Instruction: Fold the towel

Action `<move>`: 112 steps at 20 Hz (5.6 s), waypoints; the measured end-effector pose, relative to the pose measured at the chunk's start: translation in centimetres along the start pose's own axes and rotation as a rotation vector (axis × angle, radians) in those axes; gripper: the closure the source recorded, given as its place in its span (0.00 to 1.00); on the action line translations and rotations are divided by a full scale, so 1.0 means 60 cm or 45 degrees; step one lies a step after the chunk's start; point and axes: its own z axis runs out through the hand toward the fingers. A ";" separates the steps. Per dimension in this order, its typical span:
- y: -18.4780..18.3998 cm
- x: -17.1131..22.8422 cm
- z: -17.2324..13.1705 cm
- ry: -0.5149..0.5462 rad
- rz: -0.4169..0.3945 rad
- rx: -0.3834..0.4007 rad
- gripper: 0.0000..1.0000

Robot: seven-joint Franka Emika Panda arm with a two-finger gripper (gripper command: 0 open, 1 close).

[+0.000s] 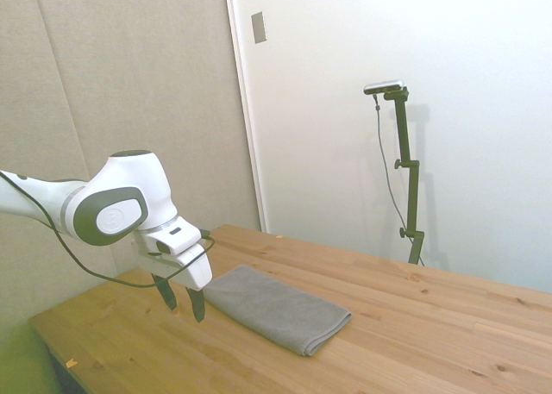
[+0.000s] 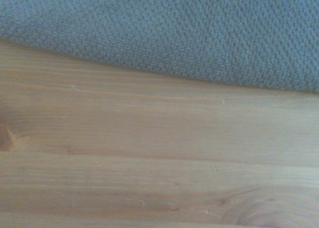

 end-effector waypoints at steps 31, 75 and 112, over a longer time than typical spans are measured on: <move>-0.522 -0.032 0.141 0.342 0.188 -0.415 0.00; -0.448 0.050 0.191 0.254 0.168 -0.336 1.00; 0.025 0.362 -0.027 0.163 0.542 0.022 0.00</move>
